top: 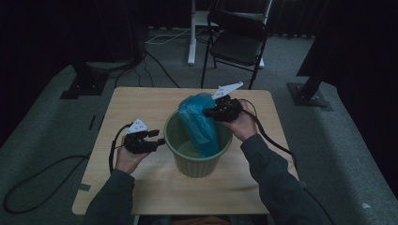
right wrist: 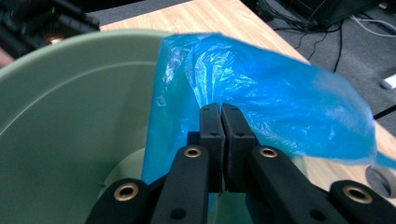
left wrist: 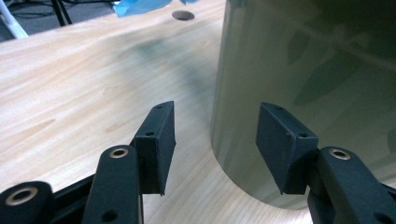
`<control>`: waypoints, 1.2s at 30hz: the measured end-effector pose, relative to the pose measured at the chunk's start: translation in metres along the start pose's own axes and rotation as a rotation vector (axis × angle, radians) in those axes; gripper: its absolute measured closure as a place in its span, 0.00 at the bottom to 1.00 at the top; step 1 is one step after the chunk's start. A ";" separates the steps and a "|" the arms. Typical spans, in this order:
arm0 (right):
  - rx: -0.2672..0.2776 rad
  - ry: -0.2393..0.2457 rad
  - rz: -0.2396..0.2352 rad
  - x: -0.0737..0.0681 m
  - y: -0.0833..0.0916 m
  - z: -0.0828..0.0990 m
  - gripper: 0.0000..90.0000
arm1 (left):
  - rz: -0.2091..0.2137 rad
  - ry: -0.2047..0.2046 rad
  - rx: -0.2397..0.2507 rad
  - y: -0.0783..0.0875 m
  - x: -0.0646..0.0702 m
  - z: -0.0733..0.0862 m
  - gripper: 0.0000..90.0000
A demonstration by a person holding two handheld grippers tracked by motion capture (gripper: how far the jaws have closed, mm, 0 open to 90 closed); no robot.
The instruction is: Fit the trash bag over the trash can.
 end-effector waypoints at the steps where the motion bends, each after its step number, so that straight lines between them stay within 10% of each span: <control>1: -0.002 -0.005 -0.007 0.000 0.000 0.002 0.98 | -0.002 0.003 0.006 0.002 -0.001 -0.002 0.52; 10: -0.099 0.020 -0.056 -0.011 -0.003 0.023 0.92 | 0.001 0.014 0.050 0.005 -0.003 -0.015 0.52; 15: -0.051 0.026 -0.070 -0.011 0.009 0.018 0.67 | 0.005 0.007 0.053 0.004 0.000 -0.016 0.52; 24: 0.041 -0.025 0.042 0.006 0.015 -0.011 0.58 | 0.006 0.018 0.058 0.005 -0.002 -0.014 0.52; 31: 0.009 -0.058 0.026 0.017 -0.012 -0.021 0.61 | 0.004 0.017 0.052 0.005 -0.002 -0.013 0.52; 36: -0.040 -0.051 0.049 0.019 -0.023 -0.018 0.84 | 0.002 0.019 0.055 0.006 -0.002 -0.013 0.52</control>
Point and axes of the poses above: each handheld gripper's, and its own axes: y roughly backward along the jaws, z roughly out of its underside, x roughly to its right, the point moved 2 cm from there along -y, roughly forward along the jaws, and after that the axes turned 5 degrees about y, right-handed, at the moved point
